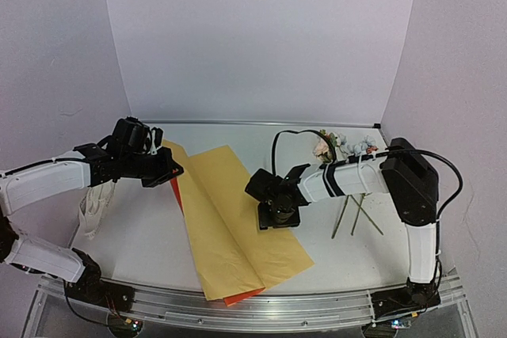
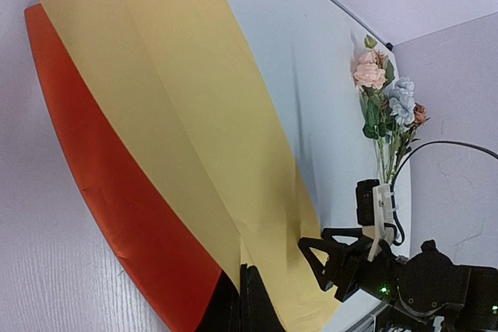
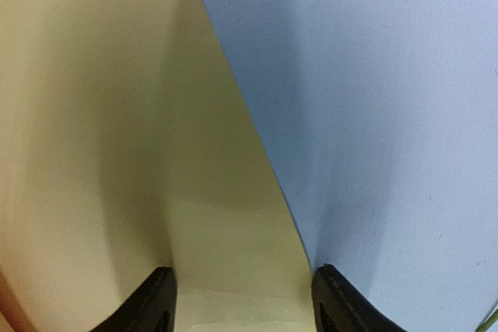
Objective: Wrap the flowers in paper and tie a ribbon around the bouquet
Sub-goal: Unfold the folded wrapping paper at the center of the board.
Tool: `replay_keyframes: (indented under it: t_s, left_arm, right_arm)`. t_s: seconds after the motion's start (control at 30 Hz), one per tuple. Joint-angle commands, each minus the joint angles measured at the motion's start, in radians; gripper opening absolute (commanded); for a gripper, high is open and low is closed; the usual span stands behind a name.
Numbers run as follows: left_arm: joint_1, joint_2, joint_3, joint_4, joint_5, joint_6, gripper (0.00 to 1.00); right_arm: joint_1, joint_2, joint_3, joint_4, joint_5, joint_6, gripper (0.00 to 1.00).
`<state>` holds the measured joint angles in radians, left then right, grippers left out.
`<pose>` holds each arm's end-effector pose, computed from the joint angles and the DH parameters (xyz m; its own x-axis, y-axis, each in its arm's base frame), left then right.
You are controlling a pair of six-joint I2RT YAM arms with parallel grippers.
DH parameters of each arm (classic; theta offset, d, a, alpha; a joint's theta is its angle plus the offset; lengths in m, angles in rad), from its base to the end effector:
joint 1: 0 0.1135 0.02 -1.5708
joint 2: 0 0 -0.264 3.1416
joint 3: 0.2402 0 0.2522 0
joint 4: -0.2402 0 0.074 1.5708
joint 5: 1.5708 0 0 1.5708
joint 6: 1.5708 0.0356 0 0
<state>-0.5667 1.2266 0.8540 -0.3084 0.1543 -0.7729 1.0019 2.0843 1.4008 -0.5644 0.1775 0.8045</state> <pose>0.2213 -0.1473 0.2600 -0.8210 -0.2953 -0.4887 0.0810 0.7869 -0.6117 0.2273 0.3438 0.1319 -0.9300 -0.1380 -0.3407 -0.1861 0.9761 0.1125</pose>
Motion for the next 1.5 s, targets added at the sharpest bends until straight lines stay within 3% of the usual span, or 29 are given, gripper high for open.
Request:
replay_keyframes:
  t_s: [0.0,0.3,0.67,0.87,1.13,1.47]
  left_arm:
    - [0.001,-0.004,-0.012,0.020,-0.004,-0.018,0.00]
    - [0.001,-0.016,-0.004,-0.007,-0.046,-0.017,0.00]
    - [0.008,-0.034,0.025,-0.101,-0.147,0.020,0.00]
    - [0.077,-0.005,0.030,-0.142,-0.197,0.056,0.00]
    - [0.191,0.115,0.028,-0.112,-0.202,0.100,0.00]
    - [0.205,0.338,0.129,-0.071,-0.213,0.093,0.00]
  right_arm:
    - [-0.005,0.044,-0.059,-0.046,-0.048,0.054,0.47]
    - [-0.004,0.023,-0.034,-0.060,-0.020,0.059,0.00]
    - [-0.020,-0.094,-0.029,-0.153,0.149,0.062,0.00]
    - [-0.064,-0.165,-0.054,-0.185,0.223,0.043,0.00]
    - [-0.086,-0.261,-0.128,-0.218,0.293,0.052,0.00]
    - [-0.089,-0.358,-0.257,-0.238,0.335,0.149,0.00]
